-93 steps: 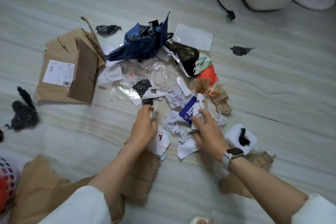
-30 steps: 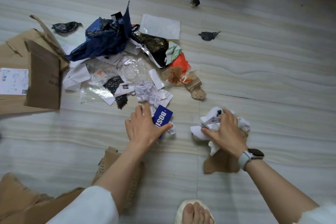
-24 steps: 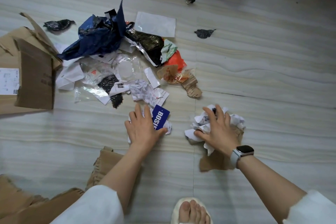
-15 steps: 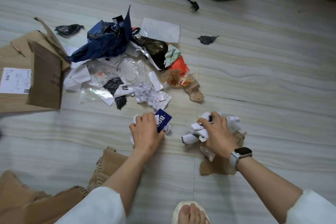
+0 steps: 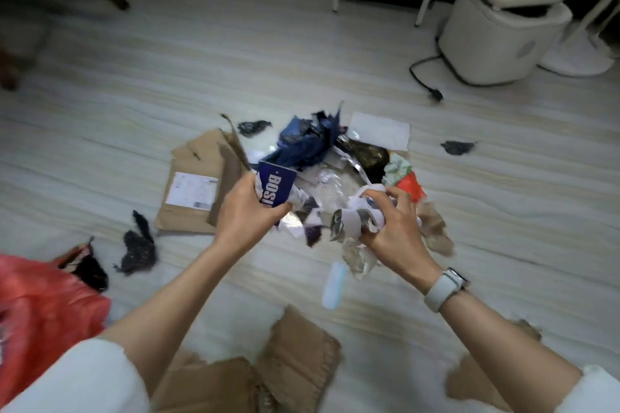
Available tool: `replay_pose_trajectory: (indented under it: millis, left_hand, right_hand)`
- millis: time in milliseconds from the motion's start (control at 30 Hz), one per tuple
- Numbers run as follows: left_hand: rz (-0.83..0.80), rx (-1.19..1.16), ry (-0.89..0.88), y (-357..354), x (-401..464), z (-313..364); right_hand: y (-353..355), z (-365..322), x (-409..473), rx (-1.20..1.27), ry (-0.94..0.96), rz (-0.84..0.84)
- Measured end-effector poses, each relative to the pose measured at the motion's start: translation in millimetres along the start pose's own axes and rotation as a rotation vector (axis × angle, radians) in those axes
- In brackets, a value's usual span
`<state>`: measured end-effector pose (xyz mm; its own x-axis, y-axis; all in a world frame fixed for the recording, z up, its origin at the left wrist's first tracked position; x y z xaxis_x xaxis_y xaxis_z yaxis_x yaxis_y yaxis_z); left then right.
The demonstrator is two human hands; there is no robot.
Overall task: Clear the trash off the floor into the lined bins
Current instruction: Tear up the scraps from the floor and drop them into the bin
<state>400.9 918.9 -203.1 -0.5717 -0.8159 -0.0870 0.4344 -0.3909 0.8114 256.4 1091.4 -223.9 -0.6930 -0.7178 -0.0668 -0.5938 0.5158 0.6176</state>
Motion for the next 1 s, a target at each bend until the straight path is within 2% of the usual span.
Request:
replay_pose_trajectory:
  millis: [167, 267, 400, 500, 600, 733, 833, 933, 1000]
  left_hand:
    - [0.297, -0.062, 0.071, 122, -14, -32]
    - [0.472, -0.029, 0.137, 194, -47, -71]
    - [0.587, 0.036, 0.274, 262, -105, -137]
    - [0.537, 0.108, 0.424, 282, -151, -189]
    - [0.273, 0.02, 0.483, 289, -184, -240]
    - [0.013, 0.064, 0.438, 295, -215, -277]
    - [0.063, 0.121, 0.332, 290, -224, -290]
    - [0.211, 0.232, 0.273, 277, -221, -300]
    - [0.269, 0.38, 0.302, 269, -217, -304]
  right_hand:
    - [-49, -117, 16, 0.106, 0.238, -0.116]
    - [-89, -196, 3, 0.101, 0.413, -0.245]
    - [-139, -286, -31, 0.071, 0.671, -0.383]
    - [-179, -330, -62, 0.074, 0.812, -0.471]
    - [-224, -350, -90, -0.056, 0.872, -0.67]
    - [-260, -344, -103, -0.305, 0.934, -0.99]
    - [-264, -335, -101, -0.444, 0.972, -1.106]
    - [-263, -331, -99, -0.473, 1.023, -1.066]
    - [-269, -325, -104, -0.534, 1.107, -1.016]
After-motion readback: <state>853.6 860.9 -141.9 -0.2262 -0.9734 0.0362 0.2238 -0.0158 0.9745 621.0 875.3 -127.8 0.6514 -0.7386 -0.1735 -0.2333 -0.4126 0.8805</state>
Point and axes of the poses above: each hand's wrist, its own x-axis towards the middle knuckle, its own y-axis out of the back of the hand, z = x × y, the point moved 2 cm from there along x, towards the middle knuckle, and after that the axes turned 10 degrees about x, right-handed, at the moved point
